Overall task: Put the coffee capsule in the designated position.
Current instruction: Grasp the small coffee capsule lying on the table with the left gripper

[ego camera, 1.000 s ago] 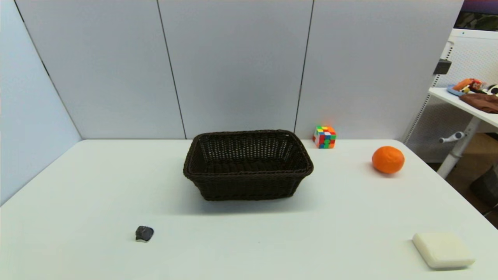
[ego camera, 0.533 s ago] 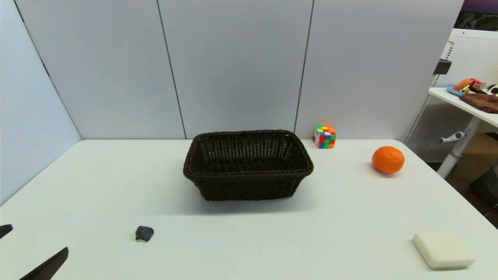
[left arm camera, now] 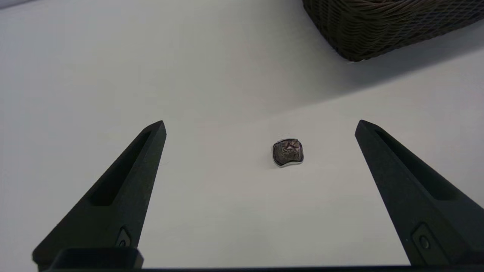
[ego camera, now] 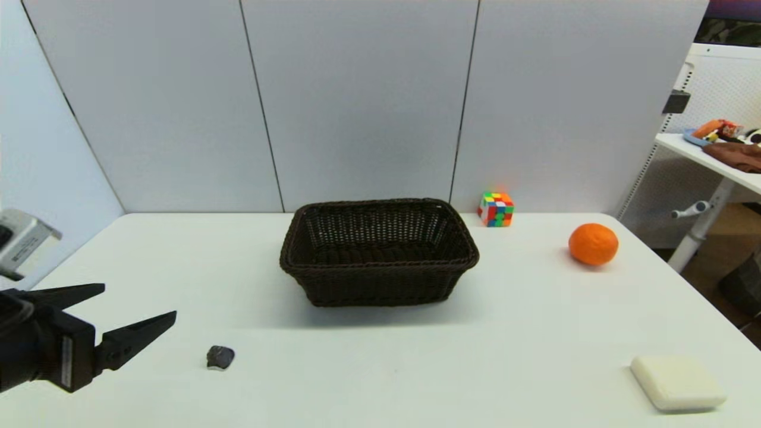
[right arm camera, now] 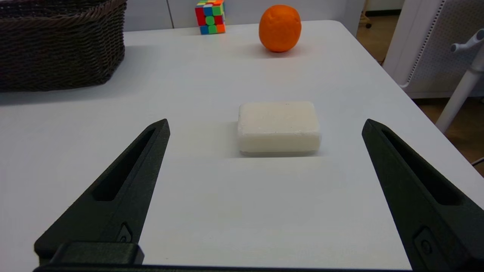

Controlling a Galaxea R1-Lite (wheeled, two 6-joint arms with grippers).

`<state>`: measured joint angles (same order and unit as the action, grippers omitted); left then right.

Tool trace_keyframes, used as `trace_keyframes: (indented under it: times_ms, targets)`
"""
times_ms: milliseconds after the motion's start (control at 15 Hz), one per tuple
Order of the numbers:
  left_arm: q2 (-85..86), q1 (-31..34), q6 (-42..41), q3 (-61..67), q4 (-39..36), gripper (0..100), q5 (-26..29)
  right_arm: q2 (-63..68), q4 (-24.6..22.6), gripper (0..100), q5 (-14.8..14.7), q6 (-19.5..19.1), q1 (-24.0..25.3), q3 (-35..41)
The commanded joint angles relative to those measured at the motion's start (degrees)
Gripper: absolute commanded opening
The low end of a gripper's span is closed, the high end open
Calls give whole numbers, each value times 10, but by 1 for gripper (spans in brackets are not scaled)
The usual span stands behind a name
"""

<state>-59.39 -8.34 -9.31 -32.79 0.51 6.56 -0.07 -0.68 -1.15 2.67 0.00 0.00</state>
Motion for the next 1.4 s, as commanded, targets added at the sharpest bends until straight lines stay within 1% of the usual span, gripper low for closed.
trace_keyframes:
  times_ms: [67, 333, 533, 933, 1133, 1400]
  targets:
    - [-91, -10, -2, -59, 79, 100, -1, 1, 0, 100, 0, 1, 0, 0]
    - [-147, -21, 0, -129, 252, 100, -1, 1, 0, 100, 0, 1, 0, 0]
    - [-194, -34, -2, -166, 310, 100, -2, 1, -1, 100, 0, 0, 0, 0]
    - [-289, -52, -2, -227, 318, 100, -8, 1, 0, 100, 0, 1, 0, 0]
    - [-319, -55, -2, -243, 320, 100, -38, 1, -1, 100, 0, 1, 0, 0]
    - [-339, -57, -3, -249, 320, 100, -43, 1, 0, 100, 0, 0, 0, 0]
